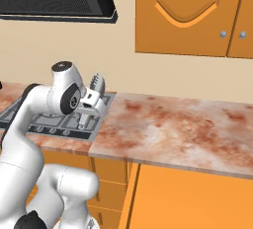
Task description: Take the tongs from the drawer on the right and place them on the dining counter next to the tray containing the kebab skewer.
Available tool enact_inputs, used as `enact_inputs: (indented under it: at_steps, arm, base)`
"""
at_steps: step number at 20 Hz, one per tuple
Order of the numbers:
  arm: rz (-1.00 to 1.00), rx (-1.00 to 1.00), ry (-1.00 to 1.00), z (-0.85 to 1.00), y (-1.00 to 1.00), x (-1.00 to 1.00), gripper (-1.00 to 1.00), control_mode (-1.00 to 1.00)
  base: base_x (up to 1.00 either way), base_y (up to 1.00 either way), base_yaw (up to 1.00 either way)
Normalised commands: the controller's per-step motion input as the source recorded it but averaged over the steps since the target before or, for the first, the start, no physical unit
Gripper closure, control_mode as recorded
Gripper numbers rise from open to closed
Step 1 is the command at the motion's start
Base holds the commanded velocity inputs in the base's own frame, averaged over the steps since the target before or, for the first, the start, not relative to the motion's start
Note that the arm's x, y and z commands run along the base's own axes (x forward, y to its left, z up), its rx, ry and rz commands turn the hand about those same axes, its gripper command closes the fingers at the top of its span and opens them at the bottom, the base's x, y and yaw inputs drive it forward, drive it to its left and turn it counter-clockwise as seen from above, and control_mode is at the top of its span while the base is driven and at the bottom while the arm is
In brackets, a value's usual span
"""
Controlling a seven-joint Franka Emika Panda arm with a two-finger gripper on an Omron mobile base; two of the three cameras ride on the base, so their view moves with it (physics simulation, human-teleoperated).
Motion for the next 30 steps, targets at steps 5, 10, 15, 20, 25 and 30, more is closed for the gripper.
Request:
enact_inputs:
  at_steps: [5, 10, 15, 20, 25, 30]
  arm:
    - [0.02, 0.03, -0.05, 0.05, 0.29, 0.21, 1.0, -1.0]
    - [0.01, 0.0, 0.04, 0.12, 0.08, 0.21, 1.0, -1.0]
    - [0.01, 0.0, 0.07, 0.11, 0.05, 0.14, 1.0, -1.0]
    - [0.0, 0.0, 0.01, 0.07, 0.01, 0.01, 1.0, -1.0]
    - [0.01, 0.0, 0.0, 0.02, 0.11, 0.0, 1.0, -1.0]
    - [0.04, 0.0, 0.03, 0.0, 0.07, 0.0, 1.0, -1.0]
  base:
    - [0.0, 0.0, 0.0]
    - [0.0, 0.0, 0.0]
    - [0.0, 0.0, 0.0]
    - [0.0, 0.0, 0.0]
    - [0.0, 0.0, 0.0]
    - [0.0, 0.0, 0.0]
